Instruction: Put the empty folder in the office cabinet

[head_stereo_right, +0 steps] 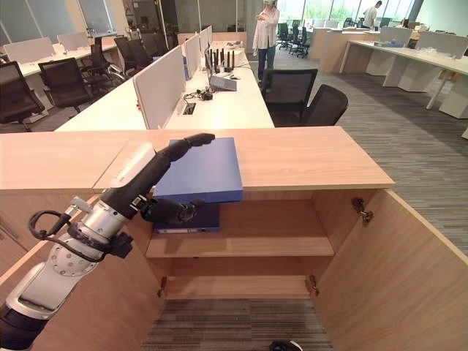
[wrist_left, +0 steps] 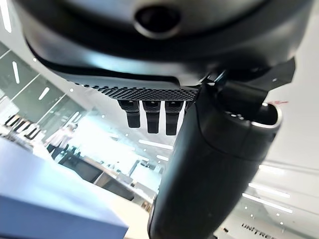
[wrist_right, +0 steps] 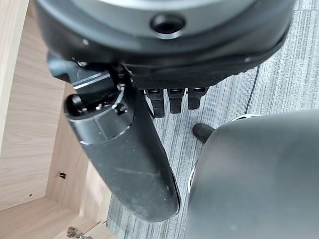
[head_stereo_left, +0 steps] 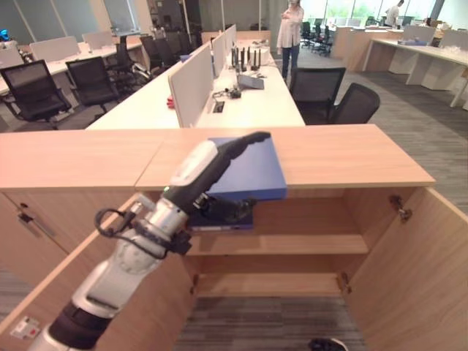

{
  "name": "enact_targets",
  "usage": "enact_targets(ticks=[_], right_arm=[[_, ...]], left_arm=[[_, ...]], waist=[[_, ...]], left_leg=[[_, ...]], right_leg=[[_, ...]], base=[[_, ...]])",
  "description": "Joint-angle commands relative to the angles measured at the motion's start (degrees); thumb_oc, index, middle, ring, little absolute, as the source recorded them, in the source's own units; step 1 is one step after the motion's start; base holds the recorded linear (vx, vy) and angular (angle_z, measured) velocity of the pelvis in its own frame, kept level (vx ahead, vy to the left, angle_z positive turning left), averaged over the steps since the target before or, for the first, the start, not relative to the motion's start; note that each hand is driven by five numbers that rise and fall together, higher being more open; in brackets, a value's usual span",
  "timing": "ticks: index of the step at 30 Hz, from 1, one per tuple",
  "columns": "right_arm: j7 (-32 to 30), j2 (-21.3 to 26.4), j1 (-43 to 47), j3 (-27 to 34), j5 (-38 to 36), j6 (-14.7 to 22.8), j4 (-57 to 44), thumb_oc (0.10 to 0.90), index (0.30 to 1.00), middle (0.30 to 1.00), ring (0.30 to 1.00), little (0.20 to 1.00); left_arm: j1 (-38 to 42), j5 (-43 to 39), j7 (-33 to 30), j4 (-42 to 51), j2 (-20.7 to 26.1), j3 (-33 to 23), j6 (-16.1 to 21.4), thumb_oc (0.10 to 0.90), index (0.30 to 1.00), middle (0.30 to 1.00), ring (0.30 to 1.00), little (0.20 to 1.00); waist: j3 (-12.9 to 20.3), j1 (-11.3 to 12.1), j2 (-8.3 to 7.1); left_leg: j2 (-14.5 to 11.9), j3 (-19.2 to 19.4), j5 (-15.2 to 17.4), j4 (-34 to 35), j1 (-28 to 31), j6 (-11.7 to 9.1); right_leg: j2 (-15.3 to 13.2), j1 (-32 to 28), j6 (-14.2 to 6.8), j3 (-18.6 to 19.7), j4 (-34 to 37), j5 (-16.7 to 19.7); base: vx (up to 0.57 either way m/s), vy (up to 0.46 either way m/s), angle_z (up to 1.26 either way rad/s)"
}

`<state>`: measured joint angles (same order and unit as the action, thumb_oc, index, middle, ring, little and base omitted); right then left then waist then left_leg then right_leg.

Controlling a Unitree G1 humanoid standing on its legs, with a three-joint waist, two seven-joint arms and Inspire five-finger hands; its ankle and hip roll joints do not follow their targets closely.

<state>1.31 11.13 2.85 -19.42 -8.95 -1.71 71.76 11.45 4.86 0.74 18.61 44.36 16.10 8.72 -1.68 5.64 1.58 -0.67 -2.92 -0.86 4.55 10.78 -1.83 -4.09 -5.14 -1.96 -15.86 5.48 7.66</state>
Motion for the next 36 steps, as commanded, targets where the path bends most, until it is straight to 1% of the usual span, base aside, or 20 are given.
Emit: enact_targets(ticks=[1,2,3,6,15,16,17,18,23,30,36], right_arm=[[0.31,-0.42,0.27,-3.12,2.40,-0.16,1.88,0.800,0.900,0.900,0.900,0.900],[0.26,-0.49,0.29,-3.19,2.46,-0.13,1.76,0.800,0.900,0.900,0.900,0.900],[0.25,-0.48,0.28,-3.17,2.46,-0.13,1.75,0.800,0.900,0.900,0.900,0.900],[-0.02,-0.46,0.23,-3.25,2.56,-0.09,1.59,0.800,0.900,0.900,0.900,0.900],[-0.38,-0.39,0.07,-3.15,3.24,-0.10,1.49,0.800,0.900,0.900,0.900,0.900],[-0.43,-0.45,-0.02,-3.28,3.38,-0.13,1.45,0.800,0.900,0.900,0.900,0.900],[-0.53,-0.37,-0.13,-3.54,3.52,-0.03,1.16,0.800,0.900,0.900,0.900,0.900],[-0.66,-0.31,-0.18,-3.65,3.46,0.12,0.85,0.800,0.900,0.900,0.900,0.900],[-1.38,-0.02,-0.58,-3.44,3.60,0.46,0.65,0.800,0.900,0.900,0.900,0.900],[-2.54,0.20,-1.38,-1.19,0.97,0.74,0.77,0.800,0.900,0.900,0.900,0.900],[-2.51,0.07,-1.74,-1.07,1.25,0.67,1.20,0.800,0.900,0.900,0.900,0.900]], left_arm=[[11.12,0.92,-2.81,-0.69,1.40,-2.22,1.36,0.800,0.900,0.900,0.900,0.900],[11.68,3.79,-3.47,-2.34,1.21,-2.12,0.92,0.800,0.900,0.900,0.900,0.900],[11.76,3.88,-3.54,-2.45,1.16,-2.02,0.96,0.800,0.900,0.900,0.900,0.900],[12.70,8.25,-4.44,-4.80,0.64,-1.74,0.16,0.800,0.900,0.900,0.900,0.900],[13.42,13.76,-5.95,-8.27,-0.42,-1.19,-0.67,0.800,0.900,0.900,0.900,0.900],[13.97,16.86,-7.25,-9.09,-0.20,-1.32,-0.89,0.800,0.900,0.900,0.900,0.900],[15.63,21.64,-8.92,-10.09,0.52,-0.64,-0.99,0.800,0.900,0.900,0.900,0.900],[16.47,23.64,-9.55,-10.40,0.79,-0.08,-0.85,0.800,0.900,0.900,0.900,0.900],[17.91,29.75,-10.91,-11.32,1.26,2.02,-1.04,0.800,0.900,0.900,0.900,0.900],[17.83,33.06,-12.32,-13.78,0.56,2.95,-2.07,0.800,0.900,0.900,0.900,0.900],[17.04,33.62,-12.48,-14.61,-0.25,2.76,-2.42,0.800,0.900,0.900,0.900,0.900]], waist=[[0.15,-0.95,-2.28],[0.14,-1.11,-2.28],[0.14,-1.08,-2.27],[0.16,-1.39,-2.27],[0.24,-1.86,-2.33],[0.30,-1.96,-2.30],[0.33,-2.20,-2.36],[0.27,-2.31,-2.38],[0.31,-2.57,-2.45],[0.49,-3.14,-2.42],[0.54,-3.41,-2.32]], left_leg=[[-0.30,-1.30,5.43,0.45,0.89,-1.27],[-0.28,-1.12,5.44,0.45,0.96,-1.30],[-0.28,-1.12,5.44,0.45,0.96,-1.30],[-0.26,-0.99,5.41,0.45,0.92,-1.26],[-0.27,-0.59,5.60,0.45,0.98,-1.22],[-0.30,-0.47,5.67,0.45,0.98,-1.22],[-0.31,-0.34,5.72,0.45,0.97,-1.24],[-0.28,-0.25,5.75,0.45,0.93,-1.24],[-0.26,-0.12,5.86,0.45,0.86,-1.10],[-0.21,0.24,6.01,0.45,0.92,-0.96],[-0.09,0.43,6.10,0.45,1.10,-0.86]], right_leg=[[-3.20,-5.61,-5.67,1.00,-0.48,-7.69],[-3.20,-5.58,-5.67,1.08,-0.48,-7.70],[-3.20,-5.58,-5.67,1.08,-0.48,-7.70],[-3.21,-5.40,-5.69,1.37,-0.48,-7.64],[-3.17,-5.24,-5.65,1.75,-0.48,-7.58],[-3.17,-5.22,-5.65,1.77,-0.48,-7.57],[-3.08,-5.16,-5.70,1.87,-0.48,-7.55],[-3.04,-5.08,-5.73,1.98,-0.48,-7.53],[-3.00,-4.88,-5.80,2.13,-0.48,-7.54],[-3.04,-4.67,-5.85,2.50,-0.48,-7.51],[-2.96,-4.69,-5.82,2.71,-0.48,-7.48]], base=[[0.00,0.008,-0.10],[0.00,0.005,-0.11],[0.00,-0.001,-0.10],[0.00,0.000,-0.09],[0.00,0.000,-0.01],[0.00,0.000,0.00],[0.00,0.000,0.00],[0.00,0.000,0.00],[0.00,0.000,-0.01],[0.00,0.003,-0.02],[0.00,0.003,-0.04]])
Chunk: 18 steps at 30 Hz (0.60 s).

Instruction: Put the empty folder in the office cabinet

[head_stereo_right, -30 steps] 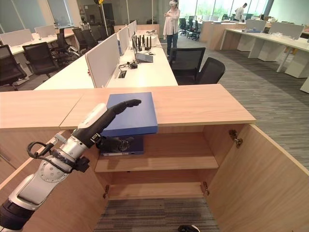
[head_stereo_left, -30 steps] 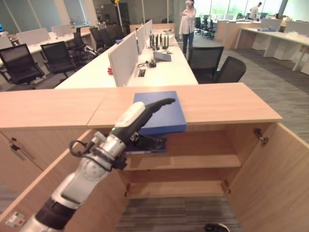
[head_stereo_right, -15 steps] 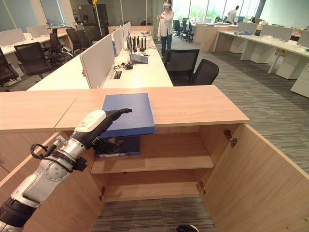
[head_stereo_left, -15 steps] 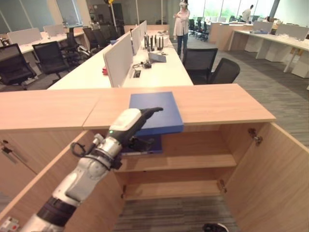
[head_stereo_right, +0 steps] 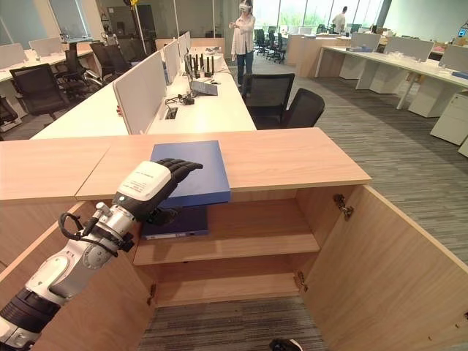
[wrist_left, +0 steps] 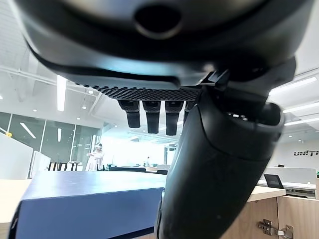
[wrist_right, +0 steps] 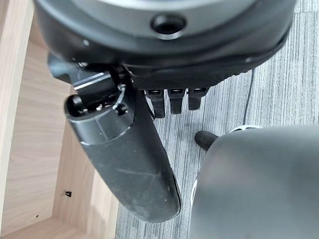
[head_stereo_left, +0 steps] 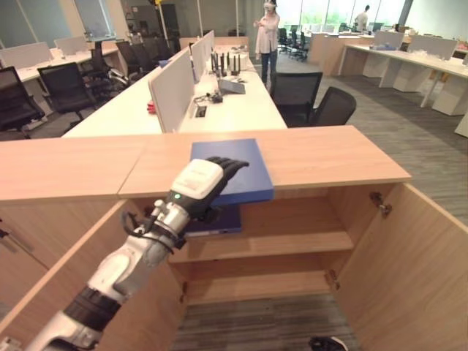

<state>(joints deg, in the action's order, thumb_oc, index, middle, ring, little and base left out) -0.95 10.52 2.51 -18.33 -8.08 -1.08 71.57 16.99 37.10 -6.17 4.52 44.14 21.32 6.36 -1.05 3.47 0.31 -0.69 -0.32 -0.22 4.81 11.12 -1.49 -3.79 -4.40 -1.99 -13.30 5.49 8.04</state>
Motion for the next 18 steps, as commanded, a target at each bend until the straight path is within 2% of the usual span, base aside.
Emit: enact_targets(ticks=[1,7,18], right_arm=[[-0.24,0.71,-1.45,-2.16,0.45,0.03,1.41,0.800,0.900,0.900,0.900,0.900],[-0.26,0.60,-1.64,-1.99,0.77,-0.10,1.56,0.800,0.900,0.900,0.900,0.900],[-0.58,1.06,-1.53,-2.68,1.41,-0.04,1.21,0.800,0.900,0.900,0.900,0.900]], left_arm=[[11.26,1.30,-5.63,-0.73,-0.24,-2.60,-0.22,0.800,0.900,0.900,0.900,0.900],[10.02,1.11,-5.77,-1.42,-1.23,-3.65,-0.71,0.800,0.900,0.900,0.900,0.900],[13.25,8.45,-7.63,-8.50,-0.62,-0.91,-3.62,0.800,0.900,0.900,0.900,0.900]], waist=[[-0.09,-1.25,-1.05],[-0.05,-1.36,-1.13],[0.09,-1.93,-1.02]], left_leg=[[-0.08,-2.10,5.47,0.19,0.76,-1.20],[-0.05,-1.90,5.50,0.19,0.82,-1.18],[-0.15,-1.59,5.48,0.19,0.76,-1.23]], right_leg=[[-3.26,-5.44,-5.79,0.19,-0.49,-7.86],[-3.27,-5.44,-5.80,0.30,-0.49,-7.81],[-3.22,-5.18,-5.88,0.68,-0.49,-7.84]], base=[[0.00,0.000,0.00],[0.00,0.001,-0.01],[0.00,0.000,0.00]])
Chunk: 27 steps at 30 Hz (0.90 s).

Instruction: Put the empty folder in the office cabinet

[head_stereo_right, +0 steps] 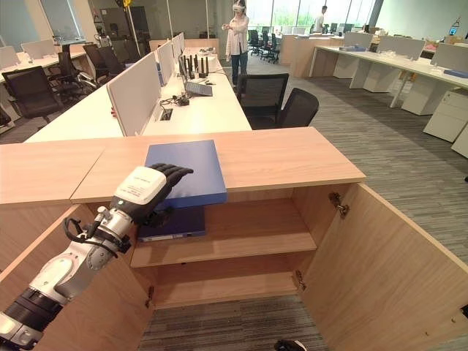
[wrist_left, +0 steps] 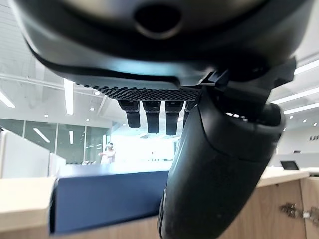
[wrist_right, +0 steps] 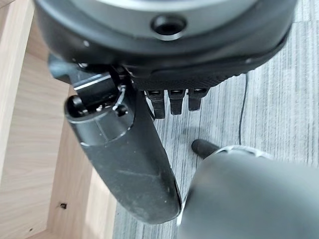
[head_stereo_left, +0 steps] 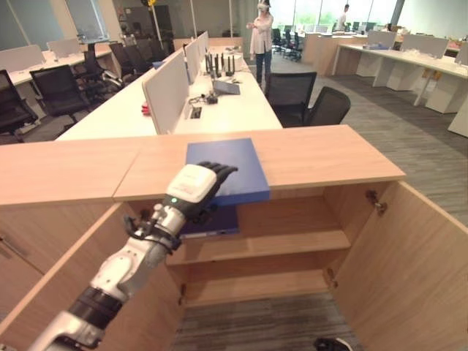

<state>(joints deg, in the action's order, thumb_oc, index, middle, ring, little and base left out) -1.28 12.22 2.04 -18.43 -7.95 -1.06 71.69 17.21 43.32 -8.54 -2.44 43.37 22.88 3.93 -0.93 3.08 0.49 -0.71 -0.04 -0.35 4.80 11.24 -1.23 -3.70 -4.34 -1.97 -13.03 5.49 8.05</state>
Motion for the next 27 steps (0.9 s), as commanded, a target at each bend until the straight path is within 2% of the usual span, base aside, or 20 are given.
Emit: enact_targets(ticks=[1,19,20,27], right_arm=[[-0.24,-0.59,-1.07,-2.64,1.27,-0.07,1.09,0.800,0.900,0.900,0.900,0.900],[-0.53,0.05,-0.92,-3.66,1.39,0.11,0.88,0.800,0.900,0.900,0.900,0.900],[-0.59,0.11,-0.96,-3.74,1.43,0.14,0.96,0.800,0.900,0.900,0.900,0.900],[-0.90,-0.08,-1.18,-3.41,1.60,0.26,1.38,0.800,0.900,0.900,0.900,0.900]], left_arm=[[13.46,2.55,-5.37,-2.20,0.12,-2.15,-1.42,0.800,0.900,0.900,0.900,0.900],[21.47,8.06,-8.35,-17.43,-0.21,3.34,-6.79,0.800,0.900,0.900,0.900,0.900],[21.55,8.33,-8.59,-18.16,-0.41,3.26,-7.20,0.400,0.300,0.300,0.300,0.300],[18.74,7.87,-9.43,-16.91,-1.16,2.02,-6.42,0.400,0.300,0.300,0.300,0.300]], waist=[[0.01,-1.65,-1.16],[0.13,-2.70,-1.03],[0.11,-2.79,-1.04],[0.03,-2.71,-1.13]], left_leg=[[-0.13,-1.81,5.59,0.20,0.64,-1.49],[-0.02,-0.99,5.45,0.20,0.79,-1.47],[-0.05,-0.88,5.43,0.20,0.74,-1.47],[-0.01,-0.78,5.43,0.20,0.74,-1.50]], right_leg=[[-3.30,-5.20,-5.92,0.47,-0.49,-7.86],[-3.18,-5.08,-6.06,1.11,-0.49,-7.76],[-3.21,-5.05,-6.08,1.11,-0.49,-7.75],[-3.21,-5.08,-6.05,1.08,-0.49,-7.81]], base=[[0.00,0.000,0.00],[0.00,-0.001,-0.03],[-0.01,-0.003,-0.04],[0.00,0.000,0.00]])
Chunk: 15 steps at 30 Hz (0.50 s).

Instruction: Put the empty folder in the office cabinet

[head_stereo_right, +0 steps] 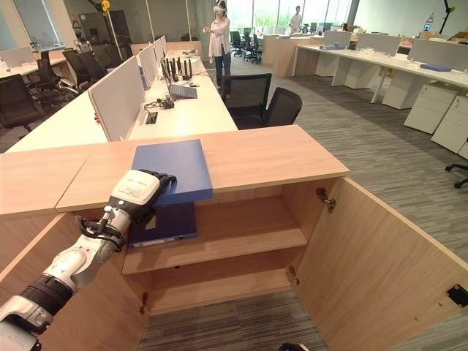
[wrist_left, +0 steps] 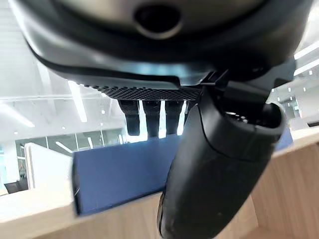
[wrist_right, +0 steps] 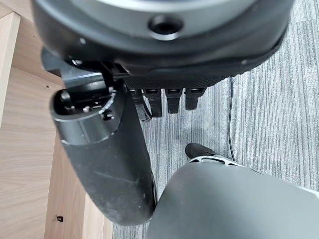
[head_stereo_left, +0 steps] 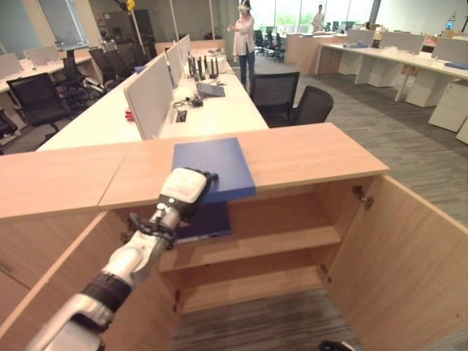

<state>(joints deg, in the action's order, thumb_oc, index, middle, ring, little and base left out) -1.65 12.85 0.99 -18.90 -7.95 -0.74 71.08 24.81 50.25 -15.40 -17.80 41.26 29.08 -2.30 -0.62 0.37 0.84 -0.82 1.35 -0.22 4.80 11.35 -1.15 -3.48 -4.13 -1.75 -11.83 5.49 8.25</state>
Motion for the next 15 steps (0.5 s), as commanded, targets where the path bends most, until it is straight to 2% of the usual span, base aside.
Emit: enact_targets(ticks=[1,2,9,12,15], right_arm=[[-0.52,-0.71,-0.23,-3.00,1.72,-0.04,2.09,0.800,0.900,0.900,0.900,0.900],[-0.51,-0.91,-0.55,-3.02,1.92,0.10,2.23,0.800,0.900,0.900,0.900,0.900],[-1.09,-1.03,-1.13,-2.59,2.31,0.69,2.80,0.800,0.900,0.900,0.900,0.900],[-1.60,-1.27,-1.31,-1.93,2.19,0.84,3.02,0.800,0.900,0.900,0.900,0.900],[-2.17,-2.24,-1.62,-0.38,1.60,1.24,2.65,0.800,0.900,0.900,0.900,0.900]], left_arm=[[10.29,0.72,-2.76,-1.15,0.95,-4.54,0.10,0.400,0.300,0.300,0.300,0.300],[8.85,-0.21,-3.84,-0.05,1.02,-4.99,1.35,0.400,0.300,0.300,0.300,0.300],[4.93,-2.94,-5.53,1.20,1.85,-5.79,3.42,0.400,0.300,0.300,0.300,0.300],[1.93,-5.89,-6.32,4.00,0.93,-8.34,4.15,0.400,0.300,0.300,0.300,0.300],[-5.51,-10.65,-7.23,13.65,-3.18,-14.41,6.77,0.400,0.300,0.300,0.300,0.300]], waist=[[-0.23,0.00,-1.49],[-0.23,0.05,-1.56],[-0.16,0.10,-1.68],[-0.23,0.23,-1.83],[-0.62,0.92,-2.40]], left_leg=[[0.10,-2.16,5.32,0.20,0.66,-1.57],[0.08,-2.16,5.30,0.20,0.70,-1.59],[0.08,-2.05,5.25,0.20,0.79,-1.55],[0.06,-2.15,5.21,0.20,0.73,-1.58],[0.09,-2.60,5.15,0.20,0.47,-1.50]], right_leg=[[-3.43,-5.31,-6.26,-0.12,-0.49,-8.01],[-3.45,-5.35,-6.25,-0.11,-0.49,-7.98],[-3.36,-5.36,-6.22,0.04,-0.49,-7.94],[-3.37,-5.31,-6.17,-0.10,-0.49,-7.89],[-3.37,-5.19,-5.98,-0.23,-0.49,-7.81]], base=[[0.00,0.000,0.00],[0.00,0.000,0.00],[0.00,0.001,-0.01],[0.00,0.000,0.00],[0.00,0.000,0.00]])
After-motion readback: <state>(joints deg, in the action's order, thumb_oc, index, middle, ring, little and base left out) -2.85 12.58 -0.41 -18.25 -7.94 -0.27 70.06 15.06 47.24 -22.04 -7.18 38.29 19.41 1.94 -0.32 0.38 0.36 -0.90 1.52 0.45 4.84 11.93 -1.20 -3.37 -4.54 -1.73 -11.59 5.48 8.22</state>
